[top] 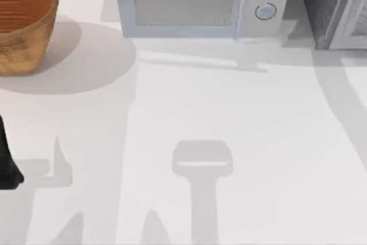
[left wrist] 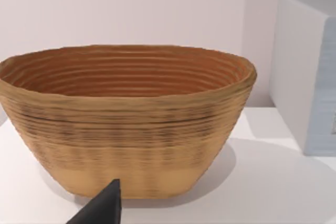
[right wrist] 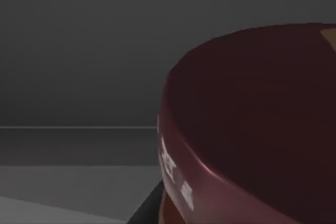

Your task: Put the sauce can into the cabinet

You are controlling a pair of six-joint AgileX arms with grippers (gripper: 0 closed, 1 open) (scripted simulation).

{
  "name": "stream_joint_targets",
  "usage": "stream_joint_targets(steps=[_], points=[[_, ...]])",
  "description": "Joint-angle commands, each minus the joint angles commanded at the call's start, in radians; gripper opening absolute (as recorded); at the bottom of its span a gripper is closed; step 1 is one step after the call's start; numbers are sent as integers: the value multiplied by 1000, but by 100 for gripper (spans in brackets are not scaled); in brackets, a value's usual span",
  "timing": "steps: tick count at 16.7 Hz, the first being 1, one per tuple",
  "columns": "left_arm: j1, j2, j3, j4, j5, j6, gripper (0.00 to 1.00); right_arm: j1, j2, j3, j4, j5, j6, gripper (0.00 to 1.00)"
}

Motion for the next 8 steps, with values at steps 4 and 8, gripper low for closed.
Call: stream_joint_targets(steps=[4, 8], points=[[0, 0, 0, 0, 0, 0, 100, 5, 28, 39, -10, 3, -2, 0], [0, 0, 0, 0, 0, 0, 100, 1, 27, 37, -8, 0, 1, 0]])
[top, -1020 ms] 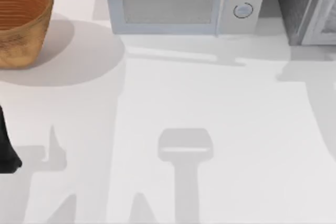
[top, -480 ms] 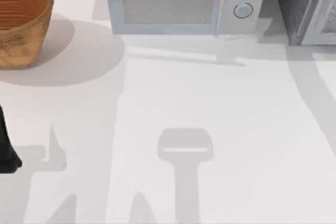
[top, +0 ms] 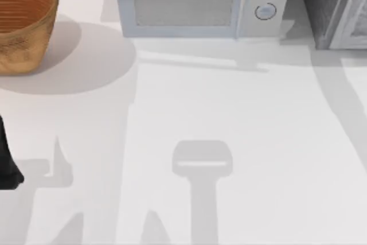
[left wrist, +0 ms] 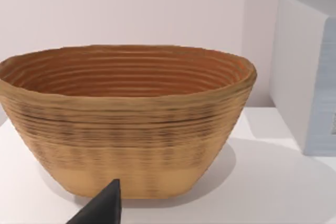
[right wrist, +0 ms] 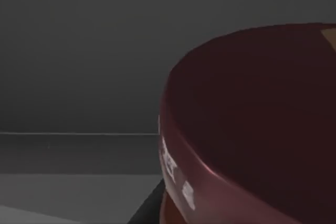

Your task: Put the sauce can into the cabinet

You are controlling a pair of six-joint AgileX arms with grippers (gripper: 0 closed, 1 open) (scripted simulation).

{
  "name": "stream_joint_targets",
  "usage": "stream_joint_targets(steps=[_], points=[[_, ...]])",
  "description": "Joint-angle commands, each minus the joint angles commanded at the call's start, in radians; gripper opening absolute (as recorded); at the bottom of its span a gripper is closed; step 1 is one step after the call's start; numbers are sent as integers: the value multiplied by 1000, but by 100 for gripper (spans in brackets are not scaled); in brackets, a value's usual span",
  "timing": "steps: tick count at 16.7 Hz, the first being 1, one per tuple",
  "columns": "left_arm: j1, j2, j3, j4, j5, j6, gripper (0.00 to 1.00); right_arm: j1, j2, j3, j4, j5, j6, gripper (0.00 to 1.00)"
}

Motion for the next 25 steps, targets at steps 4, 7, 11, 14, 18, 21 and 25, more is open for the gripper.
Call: stream_joint_targets(steps=[4, 7, 11, 14, 18, 21, 25], points=[[0, 0, 0, 0, 0, 0, 100, -20, 108, 105, 22, -25, 4, 0], [0, 0, 0, 0, 0, 0, 100, -42, 287, 251, 43, -40, 4, 0], [0, 0, 0, 0, 0, 0, 100, -73, 480, 406, 72, -62, 2, 0], [0, 0, 0, 0, 0, 0, 100, -86, 514, 436, 80, -75, -1, 0], [0, 0, 0, 0, 0, 0, 100, -86, 514, 436, 80, -75, -1, 8], [0, 0, 0, 0, 0, 0, 100, -86, 514, 436, 80, -75, -1, 30], [0, 0, 0, 0, 0, 0, 100, -86, 514, 436, 80, -75, -1, 60]])
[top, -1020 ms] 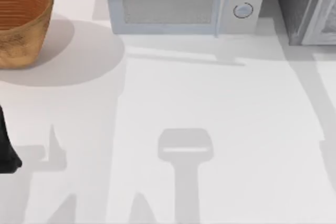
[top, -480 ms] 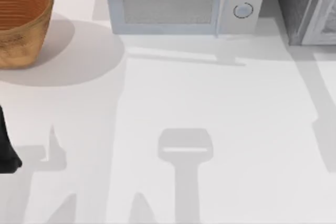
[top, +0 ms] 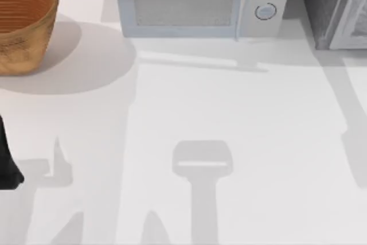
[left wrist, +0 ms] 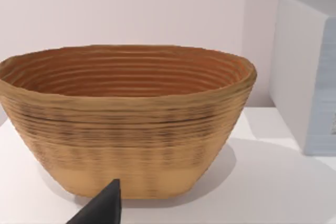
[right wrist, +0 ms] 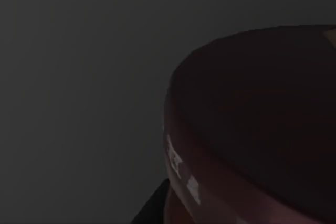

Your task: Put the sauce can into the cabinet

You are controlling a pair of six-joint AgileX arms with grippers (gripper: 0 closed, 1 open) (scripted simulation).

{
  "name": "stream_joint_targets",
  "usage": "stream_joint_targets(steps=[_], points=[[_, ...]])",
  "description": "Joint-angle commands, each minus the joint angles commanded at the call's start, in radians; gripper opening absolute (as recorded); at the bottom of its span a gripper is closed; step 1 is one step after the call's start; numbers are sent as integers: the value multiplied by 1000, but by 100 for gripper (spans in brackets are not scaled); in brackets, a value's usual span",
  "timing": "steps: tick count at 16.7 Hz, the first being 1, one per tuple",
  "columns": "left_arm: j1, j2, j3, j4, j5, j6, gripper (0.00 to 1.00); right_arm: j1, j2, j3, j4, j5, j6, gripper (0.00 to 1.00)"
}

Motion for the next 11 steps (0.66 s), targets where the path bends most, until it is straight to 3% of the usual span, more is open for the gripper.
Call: stream_joint_targets(steps=[5, 11], points=[[0, 0, 0, 0, 0, 0, 100, 0, 0, 0, 0, 0, 0, 98], [0, 0, 0, 0, 0, 0, 100, 0, 0, 0, 0, 0, 0, 100]])
